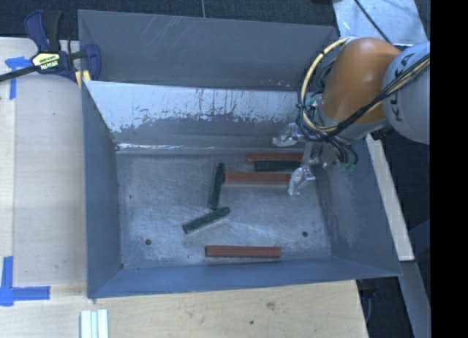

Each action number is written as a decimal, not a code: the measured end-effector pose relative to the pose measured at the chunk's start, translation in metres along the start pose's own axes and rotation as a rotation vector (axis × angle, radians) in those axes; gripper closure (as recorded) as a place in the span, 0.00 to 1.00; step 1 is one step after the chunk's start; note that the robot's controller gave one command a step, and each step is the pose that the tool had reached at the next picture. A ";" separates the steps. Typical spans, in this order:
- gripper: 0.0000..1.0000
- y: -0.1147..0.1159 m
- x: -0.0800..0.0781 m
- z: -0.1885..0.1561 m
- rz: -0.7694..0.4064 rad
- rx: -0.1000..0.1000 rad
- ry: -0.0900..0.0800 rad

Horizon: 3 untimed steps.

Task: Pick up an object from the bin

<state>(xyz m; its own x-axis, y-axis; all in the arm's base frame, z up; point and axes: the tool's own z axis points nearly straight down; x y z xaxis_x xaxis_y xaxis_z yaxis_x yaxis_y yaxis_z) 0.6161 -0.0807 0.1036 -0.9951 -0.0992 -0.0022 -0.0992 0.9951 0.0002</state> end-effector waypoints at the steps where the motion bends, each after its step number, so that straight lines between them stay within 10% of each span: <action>1: 0.00 0.032 -0.006 0.000 -0.112 0.000 0.000; 2: 0.00 0.058 -0.007 0.029 -0.143 0.006 -0.003; 3: 1.00 0.064 -0.013 0.024 -0.046 0.004 -0.027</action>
Offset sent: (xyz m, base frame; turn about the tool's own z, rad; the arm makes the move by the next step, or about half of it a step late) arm -0.0016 0.0611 -0.0336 -0.1420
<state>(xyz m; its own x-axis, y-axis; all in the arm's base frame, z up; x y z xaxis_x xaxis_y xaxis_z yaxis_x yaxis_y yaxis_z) 0.6225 -0.0160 0.0795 -0.9890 -0.1453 -0.0290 -0.1452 0.9894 -0.0040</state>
